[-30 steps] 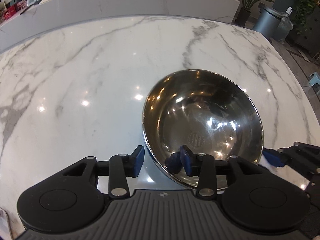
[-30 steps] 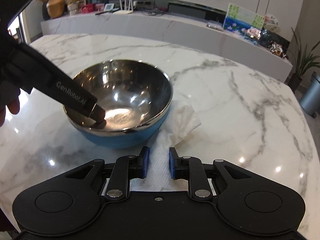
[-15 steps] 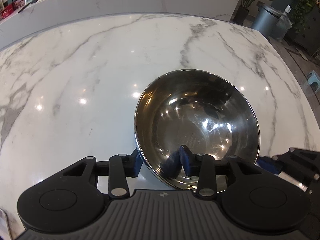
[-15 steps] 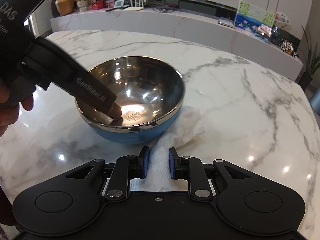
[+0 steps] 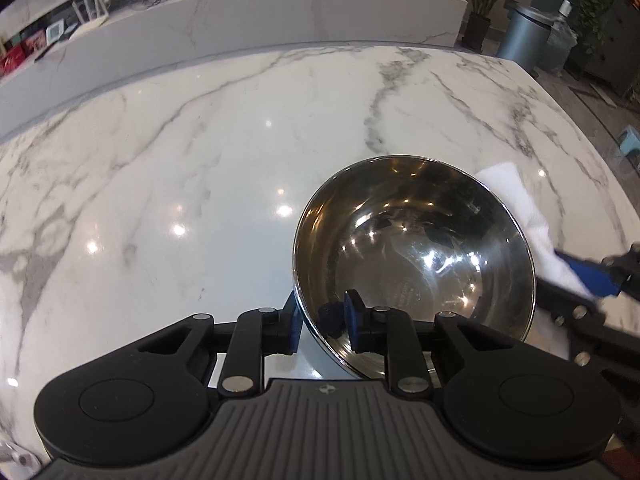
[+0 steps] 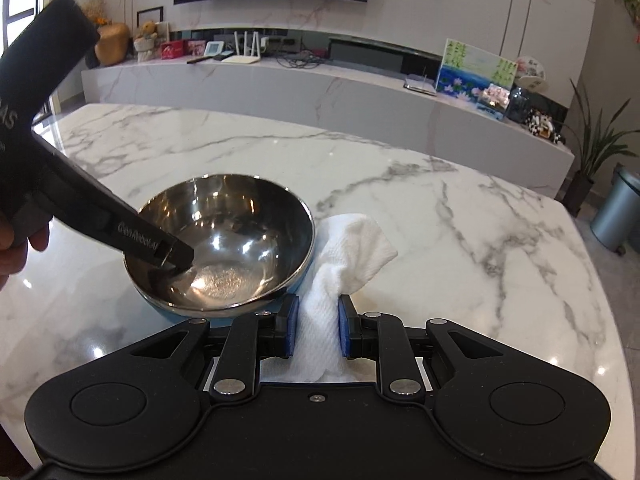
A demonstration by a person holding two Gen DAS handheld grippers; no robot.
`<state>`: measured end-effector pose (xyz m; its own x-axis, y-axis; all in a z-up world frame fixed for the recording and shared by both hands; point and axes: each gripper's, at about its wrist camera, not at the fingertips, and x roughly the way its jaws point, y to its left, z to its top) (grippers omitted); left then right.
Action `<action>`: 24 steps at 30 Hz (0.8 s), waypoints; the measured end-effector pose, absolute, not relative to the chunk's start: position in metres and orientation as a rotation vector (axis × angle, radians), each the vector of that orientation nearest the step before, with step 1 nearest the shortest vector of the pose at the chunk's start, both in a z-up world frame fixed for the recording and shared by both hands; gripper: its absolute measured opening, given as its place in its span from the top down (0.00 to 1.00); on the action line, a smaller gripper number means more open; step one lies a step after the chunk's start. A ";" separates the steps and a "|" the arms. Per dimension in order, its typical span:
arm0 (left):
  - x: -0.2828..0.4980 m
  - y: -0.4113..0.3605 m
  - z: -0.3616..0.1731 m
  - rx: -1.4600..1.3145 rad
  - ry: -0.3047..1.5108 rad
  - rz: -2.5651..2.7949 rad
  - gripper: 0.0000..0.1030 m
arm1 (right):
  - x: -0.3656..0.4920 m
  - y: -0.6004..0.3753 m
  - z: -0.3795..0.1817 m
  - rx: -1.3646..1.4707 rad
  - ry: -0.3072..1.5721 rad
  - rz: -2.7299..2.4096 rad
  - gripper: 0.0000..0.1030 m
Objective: Clean bowl
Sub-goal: 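Rub the towel on the bowl's blue outer wall with the right gripper while the left gripper holds the rim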
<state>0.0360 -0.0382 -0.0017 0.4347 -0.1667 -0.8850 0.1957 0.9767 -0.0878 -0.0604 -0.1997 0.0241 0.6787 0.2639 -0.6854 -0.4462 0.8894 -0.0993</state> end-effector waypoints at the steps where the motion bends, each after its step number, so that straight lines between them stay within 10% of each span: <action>1: 0.037 -0.037 -0.003 0.010 1.113 -0.222 0.69 | -0.060 -0.199 0.024 -0.272 0.721 0.405 0.82; 10: 0.034 -0.033 -0.007 -0.067 1.175 -0.242 0.62 | -0.061 -0.183 0.004 -0.318 0.787 0.450 0.82; 24: 0.036 -0.036 0.000 0.040 1.101 -0.243 0.81 | -0.060 -0.201 0.023 -0.265 0.700 0.388 0.82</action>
<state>0.0364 -0.0361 -0.0001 0.4289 -0.1748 -0.8863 0.2147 0.9727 -0.0879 -0.0596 -0.2007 0.0232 0.6985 0.2560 -0.6682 -0.4307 0.8962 -0.1069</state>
